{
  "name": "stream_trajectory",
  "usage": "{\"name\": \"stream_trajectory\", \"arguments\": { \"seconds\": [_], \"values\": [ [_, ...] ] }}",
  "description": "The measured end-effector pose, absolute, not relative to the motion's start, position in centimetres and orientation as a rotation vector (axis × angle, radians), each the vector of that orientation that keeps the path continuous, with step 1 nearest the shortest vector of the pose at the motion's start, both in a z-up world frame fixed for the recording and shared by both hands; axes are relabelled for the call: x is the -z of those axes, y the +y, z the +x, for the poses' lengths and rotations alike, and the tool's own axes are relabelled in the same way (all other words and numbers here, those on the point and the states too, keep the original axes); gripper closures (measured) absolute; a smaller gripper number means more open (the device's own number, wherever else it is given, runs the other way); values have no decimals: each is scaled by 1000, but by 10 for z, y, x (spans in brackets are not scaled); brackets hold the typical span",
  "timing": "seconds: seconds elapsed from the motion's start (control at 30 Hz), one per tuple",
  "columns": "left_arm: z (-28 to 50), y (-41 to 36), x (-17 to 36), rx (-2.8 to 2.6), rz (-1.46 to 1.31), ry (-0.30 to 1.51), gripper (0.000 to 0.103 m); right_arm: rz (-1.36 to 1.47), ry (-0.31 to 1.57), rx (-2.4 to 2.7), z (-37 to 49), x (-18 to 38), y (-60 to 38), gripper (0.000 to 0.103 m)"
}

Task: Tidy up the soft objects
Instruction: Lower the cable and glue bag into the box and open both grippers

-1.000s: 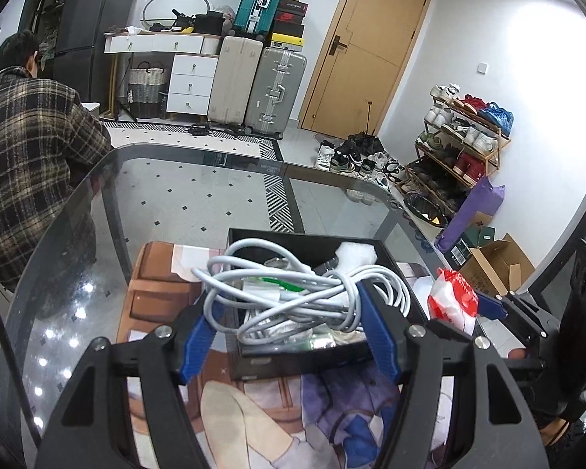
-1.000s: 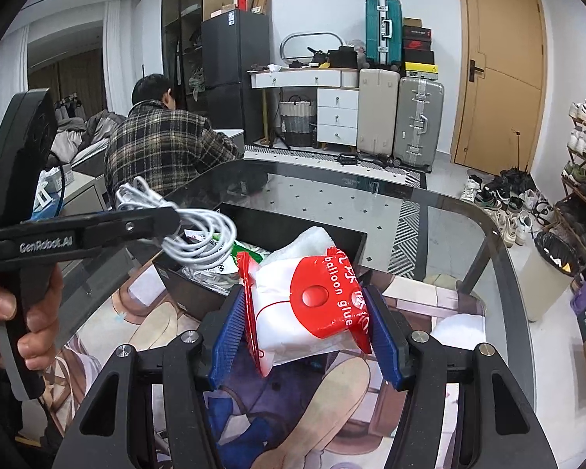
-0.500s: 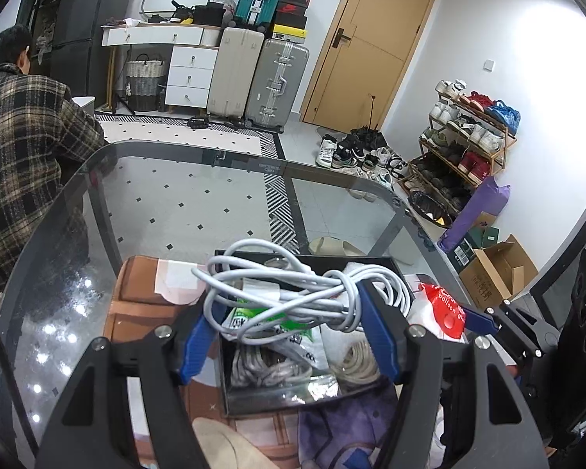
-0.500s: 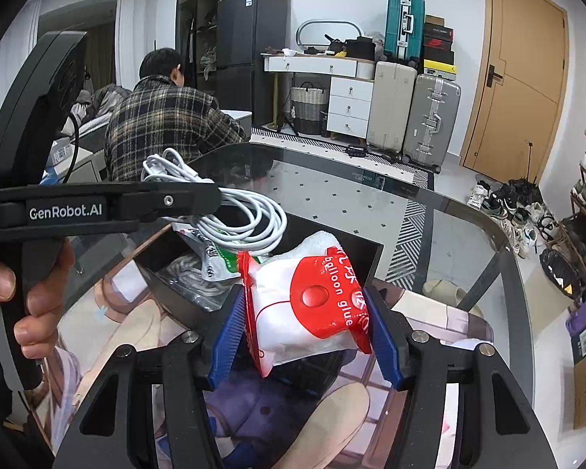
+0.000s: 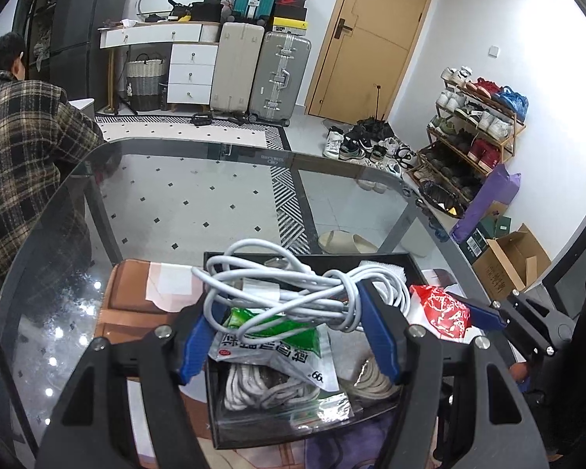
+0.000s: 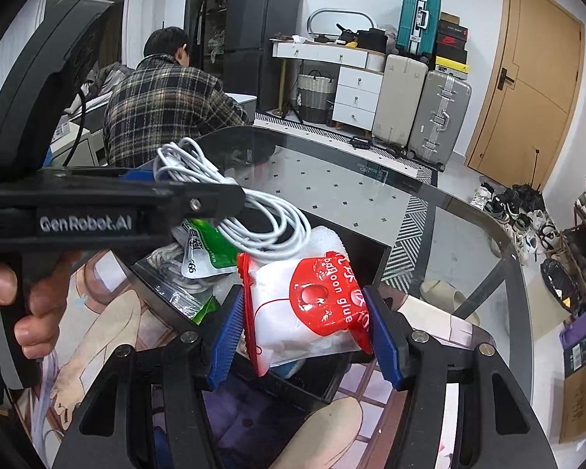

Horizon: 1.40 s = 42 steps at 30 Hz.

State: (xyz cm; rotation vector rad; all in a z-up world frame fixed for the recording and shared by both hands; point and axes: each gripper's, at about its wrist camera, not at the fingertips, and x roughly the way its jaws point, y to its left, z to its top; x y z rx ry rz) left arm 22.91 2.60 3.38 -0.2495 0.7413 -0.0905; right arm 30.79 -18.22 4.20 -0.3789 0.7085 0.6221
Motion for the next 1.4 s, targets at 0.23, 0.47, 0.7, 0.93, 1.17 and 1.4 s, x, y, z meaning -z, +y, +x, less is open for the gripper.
{"name": "stream_trajectory", "arguments": {
  "seconds": [0.23, 0.47, 0.7, 0.93, 1.17, 1.4],
  "values": [
    [235, 26, -26, 85, -248, 760, 35, -405, 714, -639, 310, -38, -176, 43],
    [236, 23, -24, 85, -234, 757, 35, -407, 723, -647, 312, -38, -177, 43],
    [233, 23, -24, 88, -245, 760, 35, -411, 700, -625, 307, -42, -179, 20],
    [228, 24, -25, 99, -247, 760, 36, -405, 693, -602, 294, -46, -191, 19],
    [224, 17, -26, 102, -211, 765, 33, -382, 691, -583, 286, -50, -203, 19],
    [206, 12, -38, 106, -147, 740, 8, -353, 674, -572, 271, -57, -204, 18]
  ]
}}
